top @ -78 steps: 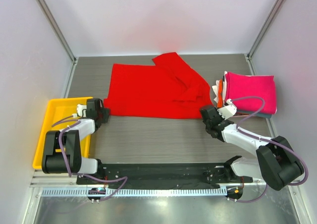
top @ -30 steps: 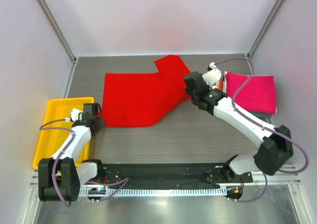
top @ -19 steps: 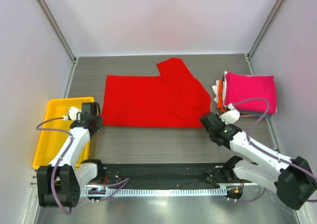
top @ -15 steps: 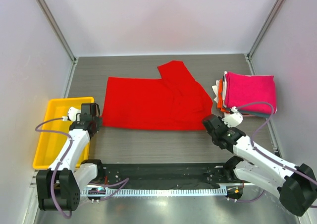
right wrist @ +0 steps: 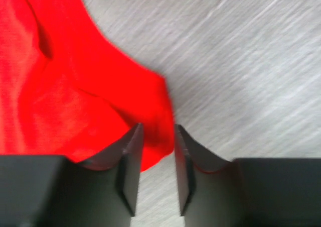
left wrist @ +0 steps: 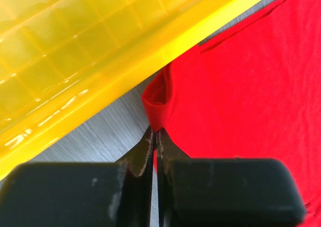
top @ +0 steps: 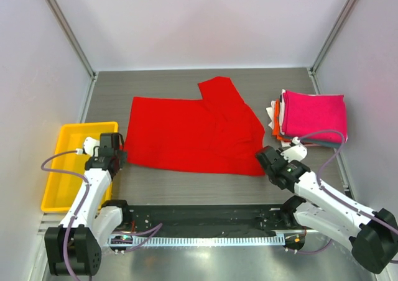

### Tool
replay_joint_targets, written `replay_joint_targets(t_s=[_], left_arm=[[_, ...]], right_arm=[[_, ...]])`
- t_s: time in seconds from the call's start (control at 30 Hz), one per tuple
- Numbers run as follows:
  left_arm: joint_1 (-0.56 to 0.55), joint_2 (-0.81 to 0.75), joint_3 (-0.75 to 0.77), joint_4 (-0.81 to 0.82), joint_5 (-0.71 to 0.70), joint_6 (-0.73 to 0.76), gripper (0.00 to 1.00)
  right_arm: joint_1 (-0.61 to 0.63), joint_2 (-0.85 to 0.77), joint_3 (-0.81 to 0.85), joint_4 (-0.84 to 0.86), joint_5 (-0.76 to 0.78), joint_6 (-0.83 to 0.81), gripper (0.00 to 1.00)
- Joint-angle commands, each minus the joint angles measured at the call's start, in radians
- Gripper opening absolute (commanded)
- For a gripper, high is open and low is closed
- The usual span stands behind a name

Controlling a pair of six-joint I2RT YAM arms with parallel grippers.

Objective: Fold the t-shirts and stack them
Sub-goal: Fold the tshirt

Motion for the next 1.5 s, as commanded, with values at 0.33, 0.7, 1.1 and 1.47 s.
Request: replay_joint_targets(t_s=[0.33,0.7,1.1,1.47], left_arm=[[0.003,-0.132,0.108,-0.122,-0.059,0.13,0.62],[-0.031,-0.034,0.236,0.091,0.442,0.38,0.65],[-0.299,0.344,0.469,0.269,0.452,0.378,0.6],[-0.487,0.787,0.802,0.325,0.424,0.411,0.5]], right_arm=[[0.01,-0.055,0.223,0.107,-0.067,-0.423,0.51],[-0.174,0.432,0.453,0.287,-0.369,-0.6,0.42],[-0.342,0.733,0.614,0.384,-0.524,-0.709,0.37],[-0.394,0.827,0.61,0.466,-0.563,-0.747,0.37]])
